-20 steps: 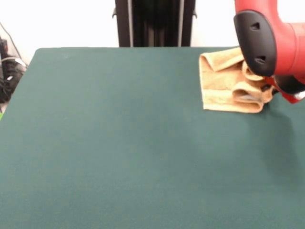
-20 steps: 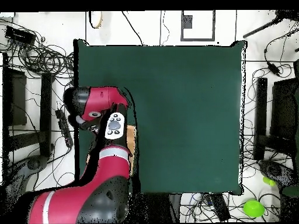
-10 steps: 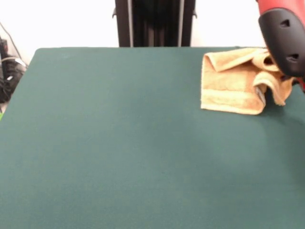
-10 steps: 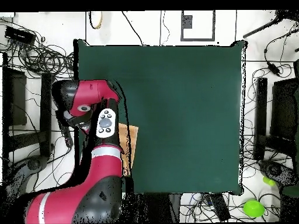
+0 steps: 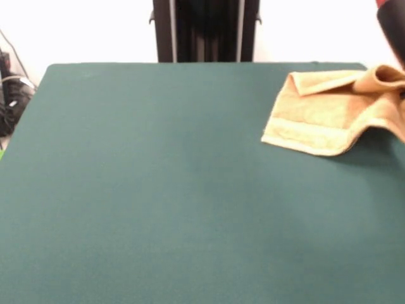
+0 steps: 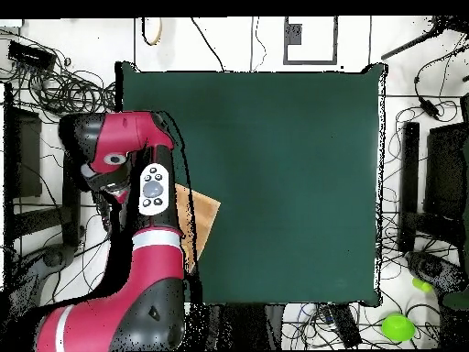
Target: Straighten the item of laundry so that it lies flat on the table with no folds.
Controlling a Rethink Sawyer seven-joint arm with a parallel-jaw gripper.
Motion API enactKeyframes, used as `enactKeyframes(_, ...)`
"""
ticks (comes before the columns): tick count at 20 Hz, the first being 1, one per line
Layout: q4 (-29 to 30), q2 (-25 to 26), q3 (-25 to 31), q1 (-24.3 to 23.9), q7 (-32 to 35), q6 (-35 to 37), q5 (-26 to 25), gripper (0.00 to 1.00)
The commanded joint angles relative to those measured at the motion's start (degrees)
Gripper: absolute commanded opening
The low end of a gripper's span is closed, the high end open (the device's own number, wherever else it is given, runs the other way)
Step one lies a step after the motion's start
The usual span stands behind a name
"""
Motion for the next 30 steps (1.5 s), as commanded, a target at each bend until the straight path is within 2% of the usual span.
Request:
enactKeyframes(1,-8.3,2.1,1.5,1.5,20.5,6.0,3.7,0.00)
enactKeyframes(6,-10.9,3.0,0.0,2.0,20.8,5.4,2.8,0.00)
enactKeyframes(7,-10.8,3.0,-0.3,2.1,20.3,5.0,2.6,1.00)
enactKeyframes(10,-11.3,3.0,-2.5,2.5,15.9,4.3,-1.1,1.00)
enactKeyframes(12,-12.6,3.6,-3.7,2.0,7.1,5.0,-4.8,1.00)
enactKeyframes(15,-15.6,5.4,-4.6,1.5,-0.1,6.3,-8.2,1.00)
enactKeyframes(19,-17.1,6.1,-5.2,0.9,-3.5,5.7,-11.4,1.00)
enactKeyframes(21,-16.4,5.5,-5.4,1.0,-3.1,5.5,-12.2,1.00)
enactKeyframes(28,-11.7,0.8,-3.5,0.4,-2.8,4.9,-12.1,1.00)
enactKeyframes(30,-9.6,-1.4,-3.2,0.0,-4.5,5.4,-12.2,1.00)
